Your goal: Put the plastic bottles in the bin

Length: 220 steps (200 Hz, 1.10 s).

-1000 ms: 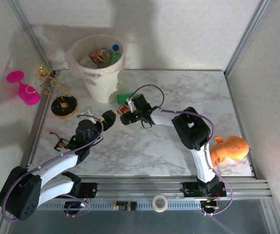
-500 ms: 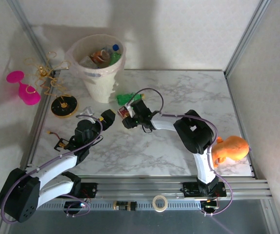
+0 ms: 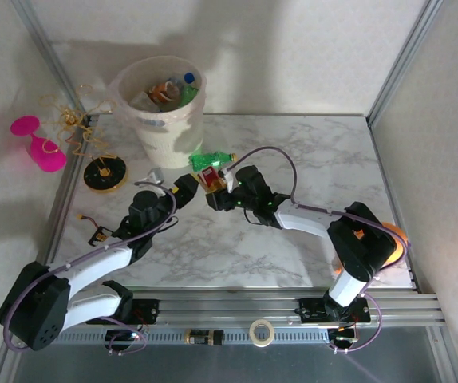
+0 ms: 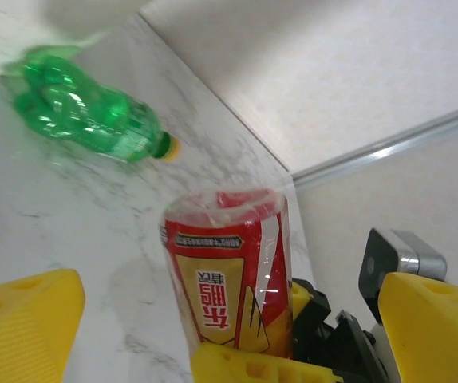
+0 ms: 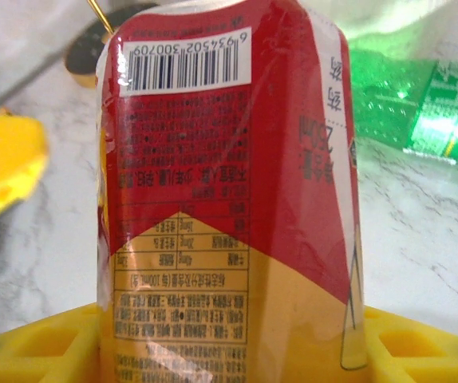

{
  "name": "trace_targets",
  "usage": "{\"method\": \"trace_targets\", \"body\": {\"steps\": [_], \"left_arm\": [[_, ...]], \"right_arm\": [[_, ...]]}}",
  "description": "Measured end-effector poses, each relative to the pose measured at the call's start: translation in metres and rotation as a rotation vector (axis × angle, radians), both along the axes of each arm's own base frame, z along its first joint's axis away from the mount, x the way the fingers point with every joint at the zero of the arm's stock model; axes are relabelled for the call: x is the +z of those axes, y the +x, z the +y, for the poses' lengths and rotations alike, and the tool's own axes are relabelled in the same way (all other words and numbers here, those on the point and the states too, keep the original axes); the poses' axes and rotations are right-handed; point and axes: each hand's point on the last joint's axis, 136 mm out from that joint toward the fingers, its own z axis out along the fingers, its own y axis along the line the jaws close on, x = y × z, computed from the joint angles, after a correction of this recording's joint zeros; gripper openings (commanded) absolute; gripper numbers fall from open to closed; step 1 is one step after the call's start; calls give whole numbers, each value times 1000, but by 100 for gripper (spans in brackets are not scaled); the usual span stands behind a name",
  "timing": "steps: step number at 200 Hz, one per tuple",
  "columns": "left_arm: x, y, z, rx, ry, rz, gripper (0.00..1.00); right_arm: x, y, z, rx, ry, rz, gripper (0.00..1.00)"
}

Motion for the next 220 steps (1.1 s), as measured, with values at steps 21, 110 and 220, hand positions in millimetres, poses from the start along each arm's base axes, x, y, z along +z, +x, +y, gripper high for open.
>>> {"method": "trace_targets", "body": {"steps": [21, 110, 220], "left_arm": [[16, 1, -20, -49, -18, -28, 94], [18, 12, -40, -77, -53, -23, 77], [21, 14, -46, -89, -59, -31, 35]], "right_arm": [[18, -5, 5, 26, 62, -6, 46], [51, -37, 15, 106, 205, -23, 46], [47, -38, 12, 94, 203, -15, 68]]}}
